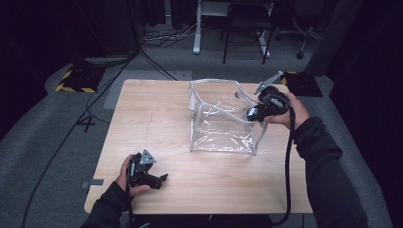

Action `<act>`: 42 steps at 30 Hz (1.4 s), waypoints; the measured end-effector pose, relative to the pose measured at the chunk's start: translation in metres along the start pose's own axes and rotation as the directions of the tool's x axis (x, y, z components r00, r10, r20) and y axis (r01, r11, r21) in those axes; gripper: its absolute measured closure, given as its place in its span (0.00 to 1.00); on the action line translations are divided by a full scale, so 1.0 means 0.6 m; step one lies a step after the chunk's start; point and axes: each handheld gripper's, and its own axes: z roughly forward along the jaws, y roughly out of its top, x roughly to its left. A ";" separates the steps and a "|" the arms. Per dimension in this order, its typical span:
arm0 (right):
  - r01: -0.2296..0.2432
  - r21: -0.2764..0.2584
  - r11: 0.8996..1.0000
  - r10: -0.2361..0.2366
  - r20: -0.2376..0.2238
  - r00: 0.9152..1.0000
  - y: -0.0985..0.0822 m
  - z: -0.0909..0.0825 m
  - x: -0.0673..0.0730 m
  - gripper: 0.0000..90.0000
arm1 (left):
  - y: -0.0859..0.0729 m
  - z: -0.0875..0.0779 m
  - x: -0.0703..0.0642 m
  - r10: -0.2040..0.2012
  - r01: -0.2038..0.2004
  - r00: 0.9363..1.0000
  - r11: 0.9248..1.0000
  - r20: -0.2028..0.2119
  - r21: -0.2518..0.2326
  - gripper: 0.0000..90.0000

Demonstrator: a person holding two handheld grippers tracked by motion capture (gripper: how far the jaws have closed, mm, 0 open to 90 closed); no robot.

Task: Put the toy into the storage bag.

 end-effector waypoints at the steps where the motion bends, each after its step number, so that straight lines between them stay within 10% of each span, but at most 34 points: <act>1: 0.003 0.000 1.000 -0.003 0.002 1.000 0.000 0.000 0.000 0.54 | 0.000 0.000 0.000 0.001 -0.001 1.000 1.000 0.001 0.002 0.01; 42: 0.011 -0.088 0.996 -0.007 0.042 0.999 -0.002 0.000 0.015 0.51 | 0.000 0.000 0.000 0.001 -0.001 1.000 1.000 0.000 -0.001 0.01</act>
